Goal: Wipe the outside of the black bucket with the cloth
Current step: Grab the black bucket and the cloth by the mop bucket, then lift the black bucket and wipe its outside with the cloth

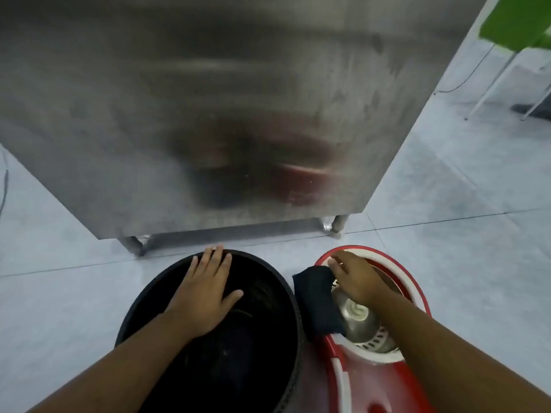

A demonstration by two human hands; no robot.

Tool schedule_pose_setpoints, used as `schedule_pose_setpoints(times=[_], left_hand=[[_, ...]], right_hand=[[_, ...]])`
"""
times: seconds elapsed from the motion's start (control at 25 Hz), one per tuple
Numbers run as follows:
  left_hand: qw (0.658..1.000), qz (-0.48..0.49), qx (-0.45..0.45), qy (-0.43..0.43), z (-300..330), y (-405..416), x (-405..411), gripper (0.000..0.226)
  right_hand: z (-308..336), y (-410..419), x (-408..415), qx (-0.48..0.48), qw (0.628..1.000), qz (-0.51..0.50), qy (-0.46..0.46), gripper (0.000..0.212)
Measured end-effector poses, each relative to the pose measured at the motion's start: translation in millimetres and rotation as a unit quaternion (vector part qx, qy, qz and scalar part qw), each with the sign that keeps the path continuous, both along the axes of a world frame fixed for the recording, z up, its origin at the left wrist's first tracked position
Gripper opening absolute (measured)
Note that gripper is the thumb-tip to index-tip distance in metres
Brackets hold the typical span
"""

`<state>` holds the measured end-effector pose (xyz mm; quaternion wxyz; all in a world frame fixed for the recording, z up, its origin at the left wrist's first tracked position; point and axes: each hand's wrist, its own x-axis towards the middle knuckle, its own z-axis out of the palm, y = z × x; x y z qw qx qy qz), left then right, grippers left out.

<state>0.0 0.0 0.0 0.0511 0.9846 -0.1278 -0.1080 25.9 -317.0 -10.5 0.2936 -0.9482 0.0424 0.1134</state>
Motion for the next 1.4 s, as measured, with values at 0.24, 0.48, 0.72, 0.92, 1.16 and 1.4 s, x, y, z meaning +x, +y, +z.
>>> schedule_pose_setpoints(times=[0.24, 0.48, 0.72, 0.92, 1.16, 1.4], left_hand=[[0.996, 0.047, -0.058, -0.047, -22, -8, -19, 0.089], [0.835, 0.213, -0.439, 0.253, 34, -66, -99, 0.082], [0.975, 0.053, -0.101, 0.192, 23, -91, -147, 0.051], [0.984, 0.078, -0.100, 0.121, 40, -75, -148, 0.033], [0.901, 0.222, -0.368, 0.051, 122, -3, -114, 0.022], [0.736, 0.273, -0.608, 0.120, 183, 22, -152, 0.023]], right_hand=[[-17, 7, -3, 0.238, 0.933, -0.183, 0.201, 0.051], [4, 11, -46, 0.260, 0.910, -0.206, 0.250, 0.050], [44, 23, -95, 0.338, 0.860, -0.306, 0.229, 0.041], [107, 38, -104, 0.369, 0.865, -0.300, 0.163, 0.023], [179, 48, -109, 0.411, 0.879, -0.230, -0.071, 0.038], [188, 59, -151, 0.346, 0.908, -0.185, -0.149, 0.048]])
